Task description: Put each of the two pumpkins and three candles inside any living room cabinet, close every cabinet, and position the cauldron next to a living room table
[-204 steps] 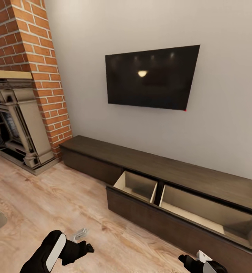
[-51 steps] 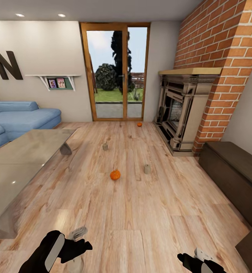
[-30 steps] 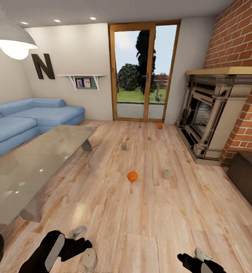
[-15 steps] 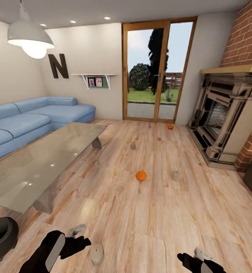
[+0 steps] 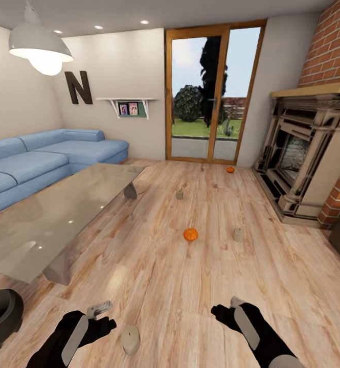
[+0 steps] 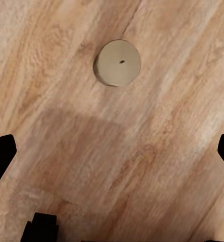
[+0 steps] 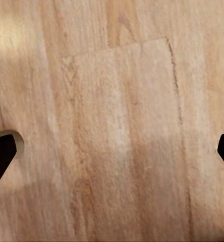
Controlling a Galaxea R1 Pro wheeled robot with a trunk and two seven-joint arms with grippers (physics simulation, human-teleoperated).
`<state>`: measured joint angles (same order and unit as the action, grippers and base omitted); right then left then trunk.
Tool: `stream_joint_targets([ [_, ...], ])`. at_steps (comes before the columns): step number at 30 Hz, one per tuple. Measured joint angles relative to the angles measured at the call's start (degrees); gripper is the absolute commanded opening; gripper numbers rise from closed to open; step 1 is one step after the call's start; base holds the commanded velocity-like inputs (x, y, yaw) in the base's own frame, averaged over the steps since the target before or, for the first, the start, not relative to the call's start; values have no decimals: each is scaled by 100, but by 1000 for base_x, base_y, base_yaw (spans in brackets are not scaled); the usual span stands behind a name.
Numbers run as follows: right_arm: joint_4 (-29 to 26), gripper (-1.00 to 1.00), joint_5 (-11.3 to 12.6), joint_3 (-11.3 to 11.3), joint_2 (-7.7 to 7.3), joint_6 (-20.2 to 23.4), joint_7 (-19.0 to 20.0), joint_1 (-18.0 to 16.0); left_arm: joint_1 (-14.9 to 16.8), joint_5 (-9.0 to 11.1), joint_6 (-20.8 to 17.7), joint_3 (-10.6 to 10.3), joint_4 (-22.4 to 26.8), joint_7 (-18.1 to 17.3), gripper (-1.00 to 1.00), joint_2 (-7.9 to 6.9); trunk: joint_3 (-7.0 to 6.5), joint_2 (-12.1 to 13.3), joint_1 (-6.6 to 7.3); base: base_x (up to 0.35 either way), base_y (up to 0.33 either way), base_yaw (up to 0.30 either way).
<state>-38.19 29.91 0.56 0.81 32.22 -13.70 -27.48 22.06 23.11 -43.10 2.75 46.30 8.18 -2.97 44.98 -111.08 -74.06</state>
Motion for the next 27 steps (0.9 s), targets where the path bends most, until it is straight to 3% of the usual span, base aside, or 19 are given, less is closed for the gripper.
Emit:
stream_joint_targets([
  [4,-285,100,13,4,127,127,-406,-114,0,0,3,2,-1,0,100,-3,72,-160,-88,0,0,0],
  [9,-368,100,54,-3,199,413,-491,-447,0,6,-1,25,-3,-14,100,-26,162,-361,-198,0,0,0],
  [16,-389,100,35,6,641,588,-517,-733,82,17,-79,60,-7,-32,100,-63,287,-642,-351,0,0,0],
  [27,-478,100,-26,20,750,1366,-513,-906,302,21,-434,68,28,-30,100,-82,485,-1083,-593,0,0,0],
])
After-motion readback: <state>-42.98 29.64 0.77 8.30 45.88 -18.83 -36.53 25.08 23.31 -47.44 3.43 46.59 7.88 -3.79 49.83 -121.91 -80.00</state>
